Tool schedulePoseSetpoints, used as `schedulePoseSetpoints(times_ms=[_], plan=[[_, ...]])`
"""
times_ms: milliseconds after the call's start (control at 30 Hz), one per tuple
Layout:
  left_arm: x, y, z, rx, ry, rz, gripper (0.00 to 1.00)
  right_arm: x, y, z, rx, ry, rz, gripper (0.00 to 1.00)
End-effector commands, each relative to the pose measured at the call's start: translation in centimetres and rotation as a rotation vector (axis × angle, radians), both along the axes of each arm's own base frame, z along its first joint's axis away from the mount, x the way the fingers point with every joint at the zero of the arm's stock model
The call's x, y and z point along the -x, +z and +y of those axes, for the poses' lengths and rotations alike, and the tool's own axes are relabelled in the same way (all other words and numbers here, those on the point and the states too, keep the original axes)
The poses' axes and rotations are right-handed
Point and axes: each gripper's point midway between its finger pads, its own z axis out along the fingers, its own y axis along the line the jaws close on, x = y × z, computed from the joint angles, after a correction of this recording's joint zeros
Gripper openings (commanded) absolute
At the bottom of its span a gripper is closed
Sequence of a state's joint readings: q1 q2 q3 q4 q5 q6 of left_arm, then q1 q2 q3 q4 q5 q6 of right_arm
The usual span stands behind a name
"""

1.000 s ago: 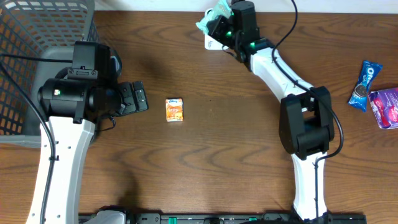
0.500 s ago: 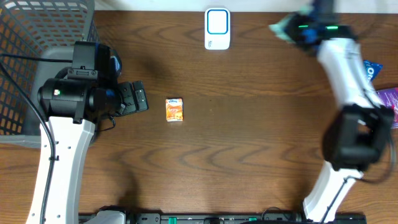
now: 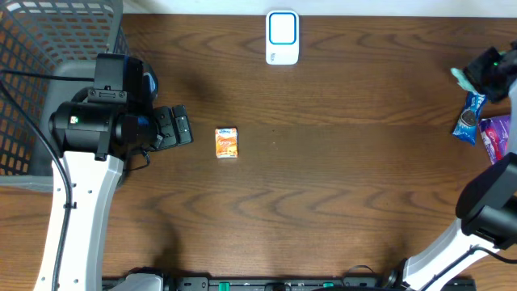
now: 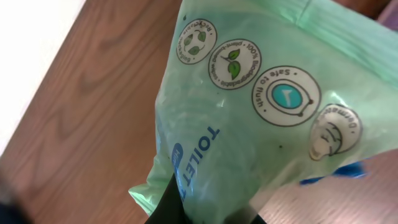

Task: Scan the item barcode
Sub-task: 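Carry the tissue pack to the table's right edge and drop it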

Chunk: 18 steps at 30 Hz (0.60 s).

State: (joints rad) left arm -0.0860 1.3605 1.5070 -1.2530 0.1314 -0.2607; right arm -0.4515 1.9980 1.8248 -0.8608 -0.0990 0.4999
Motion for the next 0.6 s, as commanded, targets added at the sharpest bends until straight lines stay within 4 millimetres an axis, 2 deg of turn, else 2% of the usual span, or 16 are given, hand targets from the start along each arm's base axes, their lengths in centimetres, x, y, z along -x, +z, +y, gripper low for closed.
schedulePoseSetpoints(times_ms=[0, 33, 167, 267, 333, 400, 567], plan=[[-0.2, 0.7, 0.2, -0.009, -0.007, -0.020, 0.98, 0.8, -0.2, -2.8, 0.081, -0.031, 0.022, 0.04], [-0.2, 0.7, 0.2, -0.009, -0.007, -0.020, 0.98, 1.0, -0.3, -3.6, 0.096, -0.048, 0.024, 0.06], [-0.2, 0.7, 0.2, -0.009, -0.007, -0.020, 0.98, 1.4, -0.9, -5.2, 0.121, -0.086, 0.041, 0.30], [-0.2, 0.7, 0.2, -0.009, -0.007, -0.020, 0.98, 1.6, -1.8, -5.5, 0.118, -0.094, 0.061, 0.64], [-0.2, 0.6, 0.2, -0.009, -0.007, -0.020, 0.98, 1.6, -2.4, -5.5, 0.111, -0.092, 0.073, 0.78], [-0.2, 0.7, 0.2, -0.009, -0.007, -0.020, 0.98, 1.5, -2.7, -5.3, 0.106, -0.088, 0.079, 0.82], [-0.2, 0.7, 0.2, -0.009, -0.007, -0.020, 0.98, 0.8, -2.9, -3.5, 0.060, -0.016, 0.063, 0.82]])
